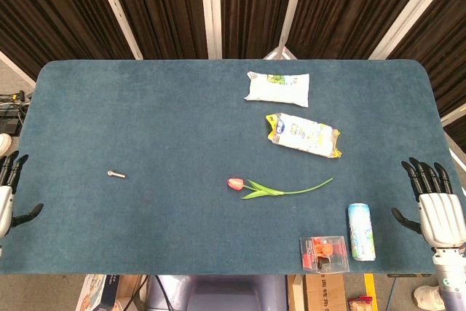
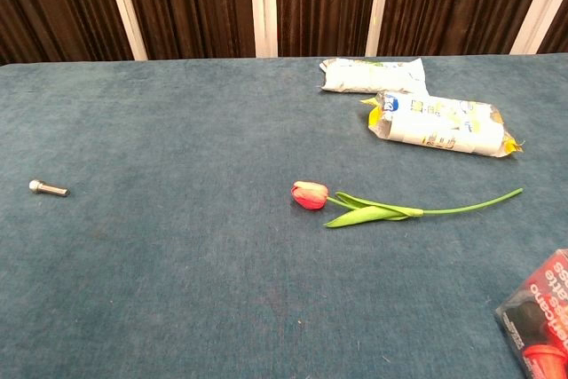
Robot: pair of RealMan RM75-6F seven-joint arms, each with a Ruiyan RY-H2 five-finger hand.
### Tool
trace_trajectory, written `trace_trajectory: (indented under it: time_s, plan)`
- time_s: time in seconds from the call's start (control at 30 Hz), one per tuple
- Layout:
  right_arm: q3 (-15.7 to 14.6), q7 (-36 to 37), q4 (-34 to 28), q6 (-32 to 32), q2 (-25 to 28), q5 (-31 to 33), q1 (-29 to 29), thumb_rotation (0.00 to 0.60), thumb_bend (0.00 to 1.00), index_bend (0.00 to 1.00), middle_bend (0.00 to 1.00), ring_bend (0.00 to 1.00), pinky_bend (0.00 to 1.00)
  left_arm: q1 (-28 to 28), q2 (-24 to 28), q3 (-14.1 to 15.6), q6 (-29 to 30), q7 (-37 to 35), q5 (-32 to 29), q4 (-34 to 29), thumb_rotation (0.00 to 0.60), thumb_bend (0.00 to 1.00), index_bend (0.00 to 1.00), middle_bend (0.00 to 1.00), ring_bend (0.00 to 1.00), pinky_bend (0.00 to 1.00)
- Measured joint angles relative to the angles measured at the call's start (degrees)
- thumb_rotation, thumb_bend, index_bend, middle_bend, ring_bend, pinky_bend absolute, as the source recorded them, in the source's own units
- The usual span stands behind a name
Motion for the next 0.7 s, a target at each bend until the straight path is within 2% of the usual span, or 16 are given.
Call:
trace_trajectory:
  time_s: [0.7]
  plan:
    - [-0.19, 0.27, -0.39, 0.09, 0.54, 0.03, -0.25, 0.600, 0.19, 0.10, 0.10, 0.10, 0.03, 0.13, 0.16, 0.04, 0.22, -0.26, 0.29, -0.15, 0.600, 0.29, 0.07, 0.00, 0.01, 0.05]
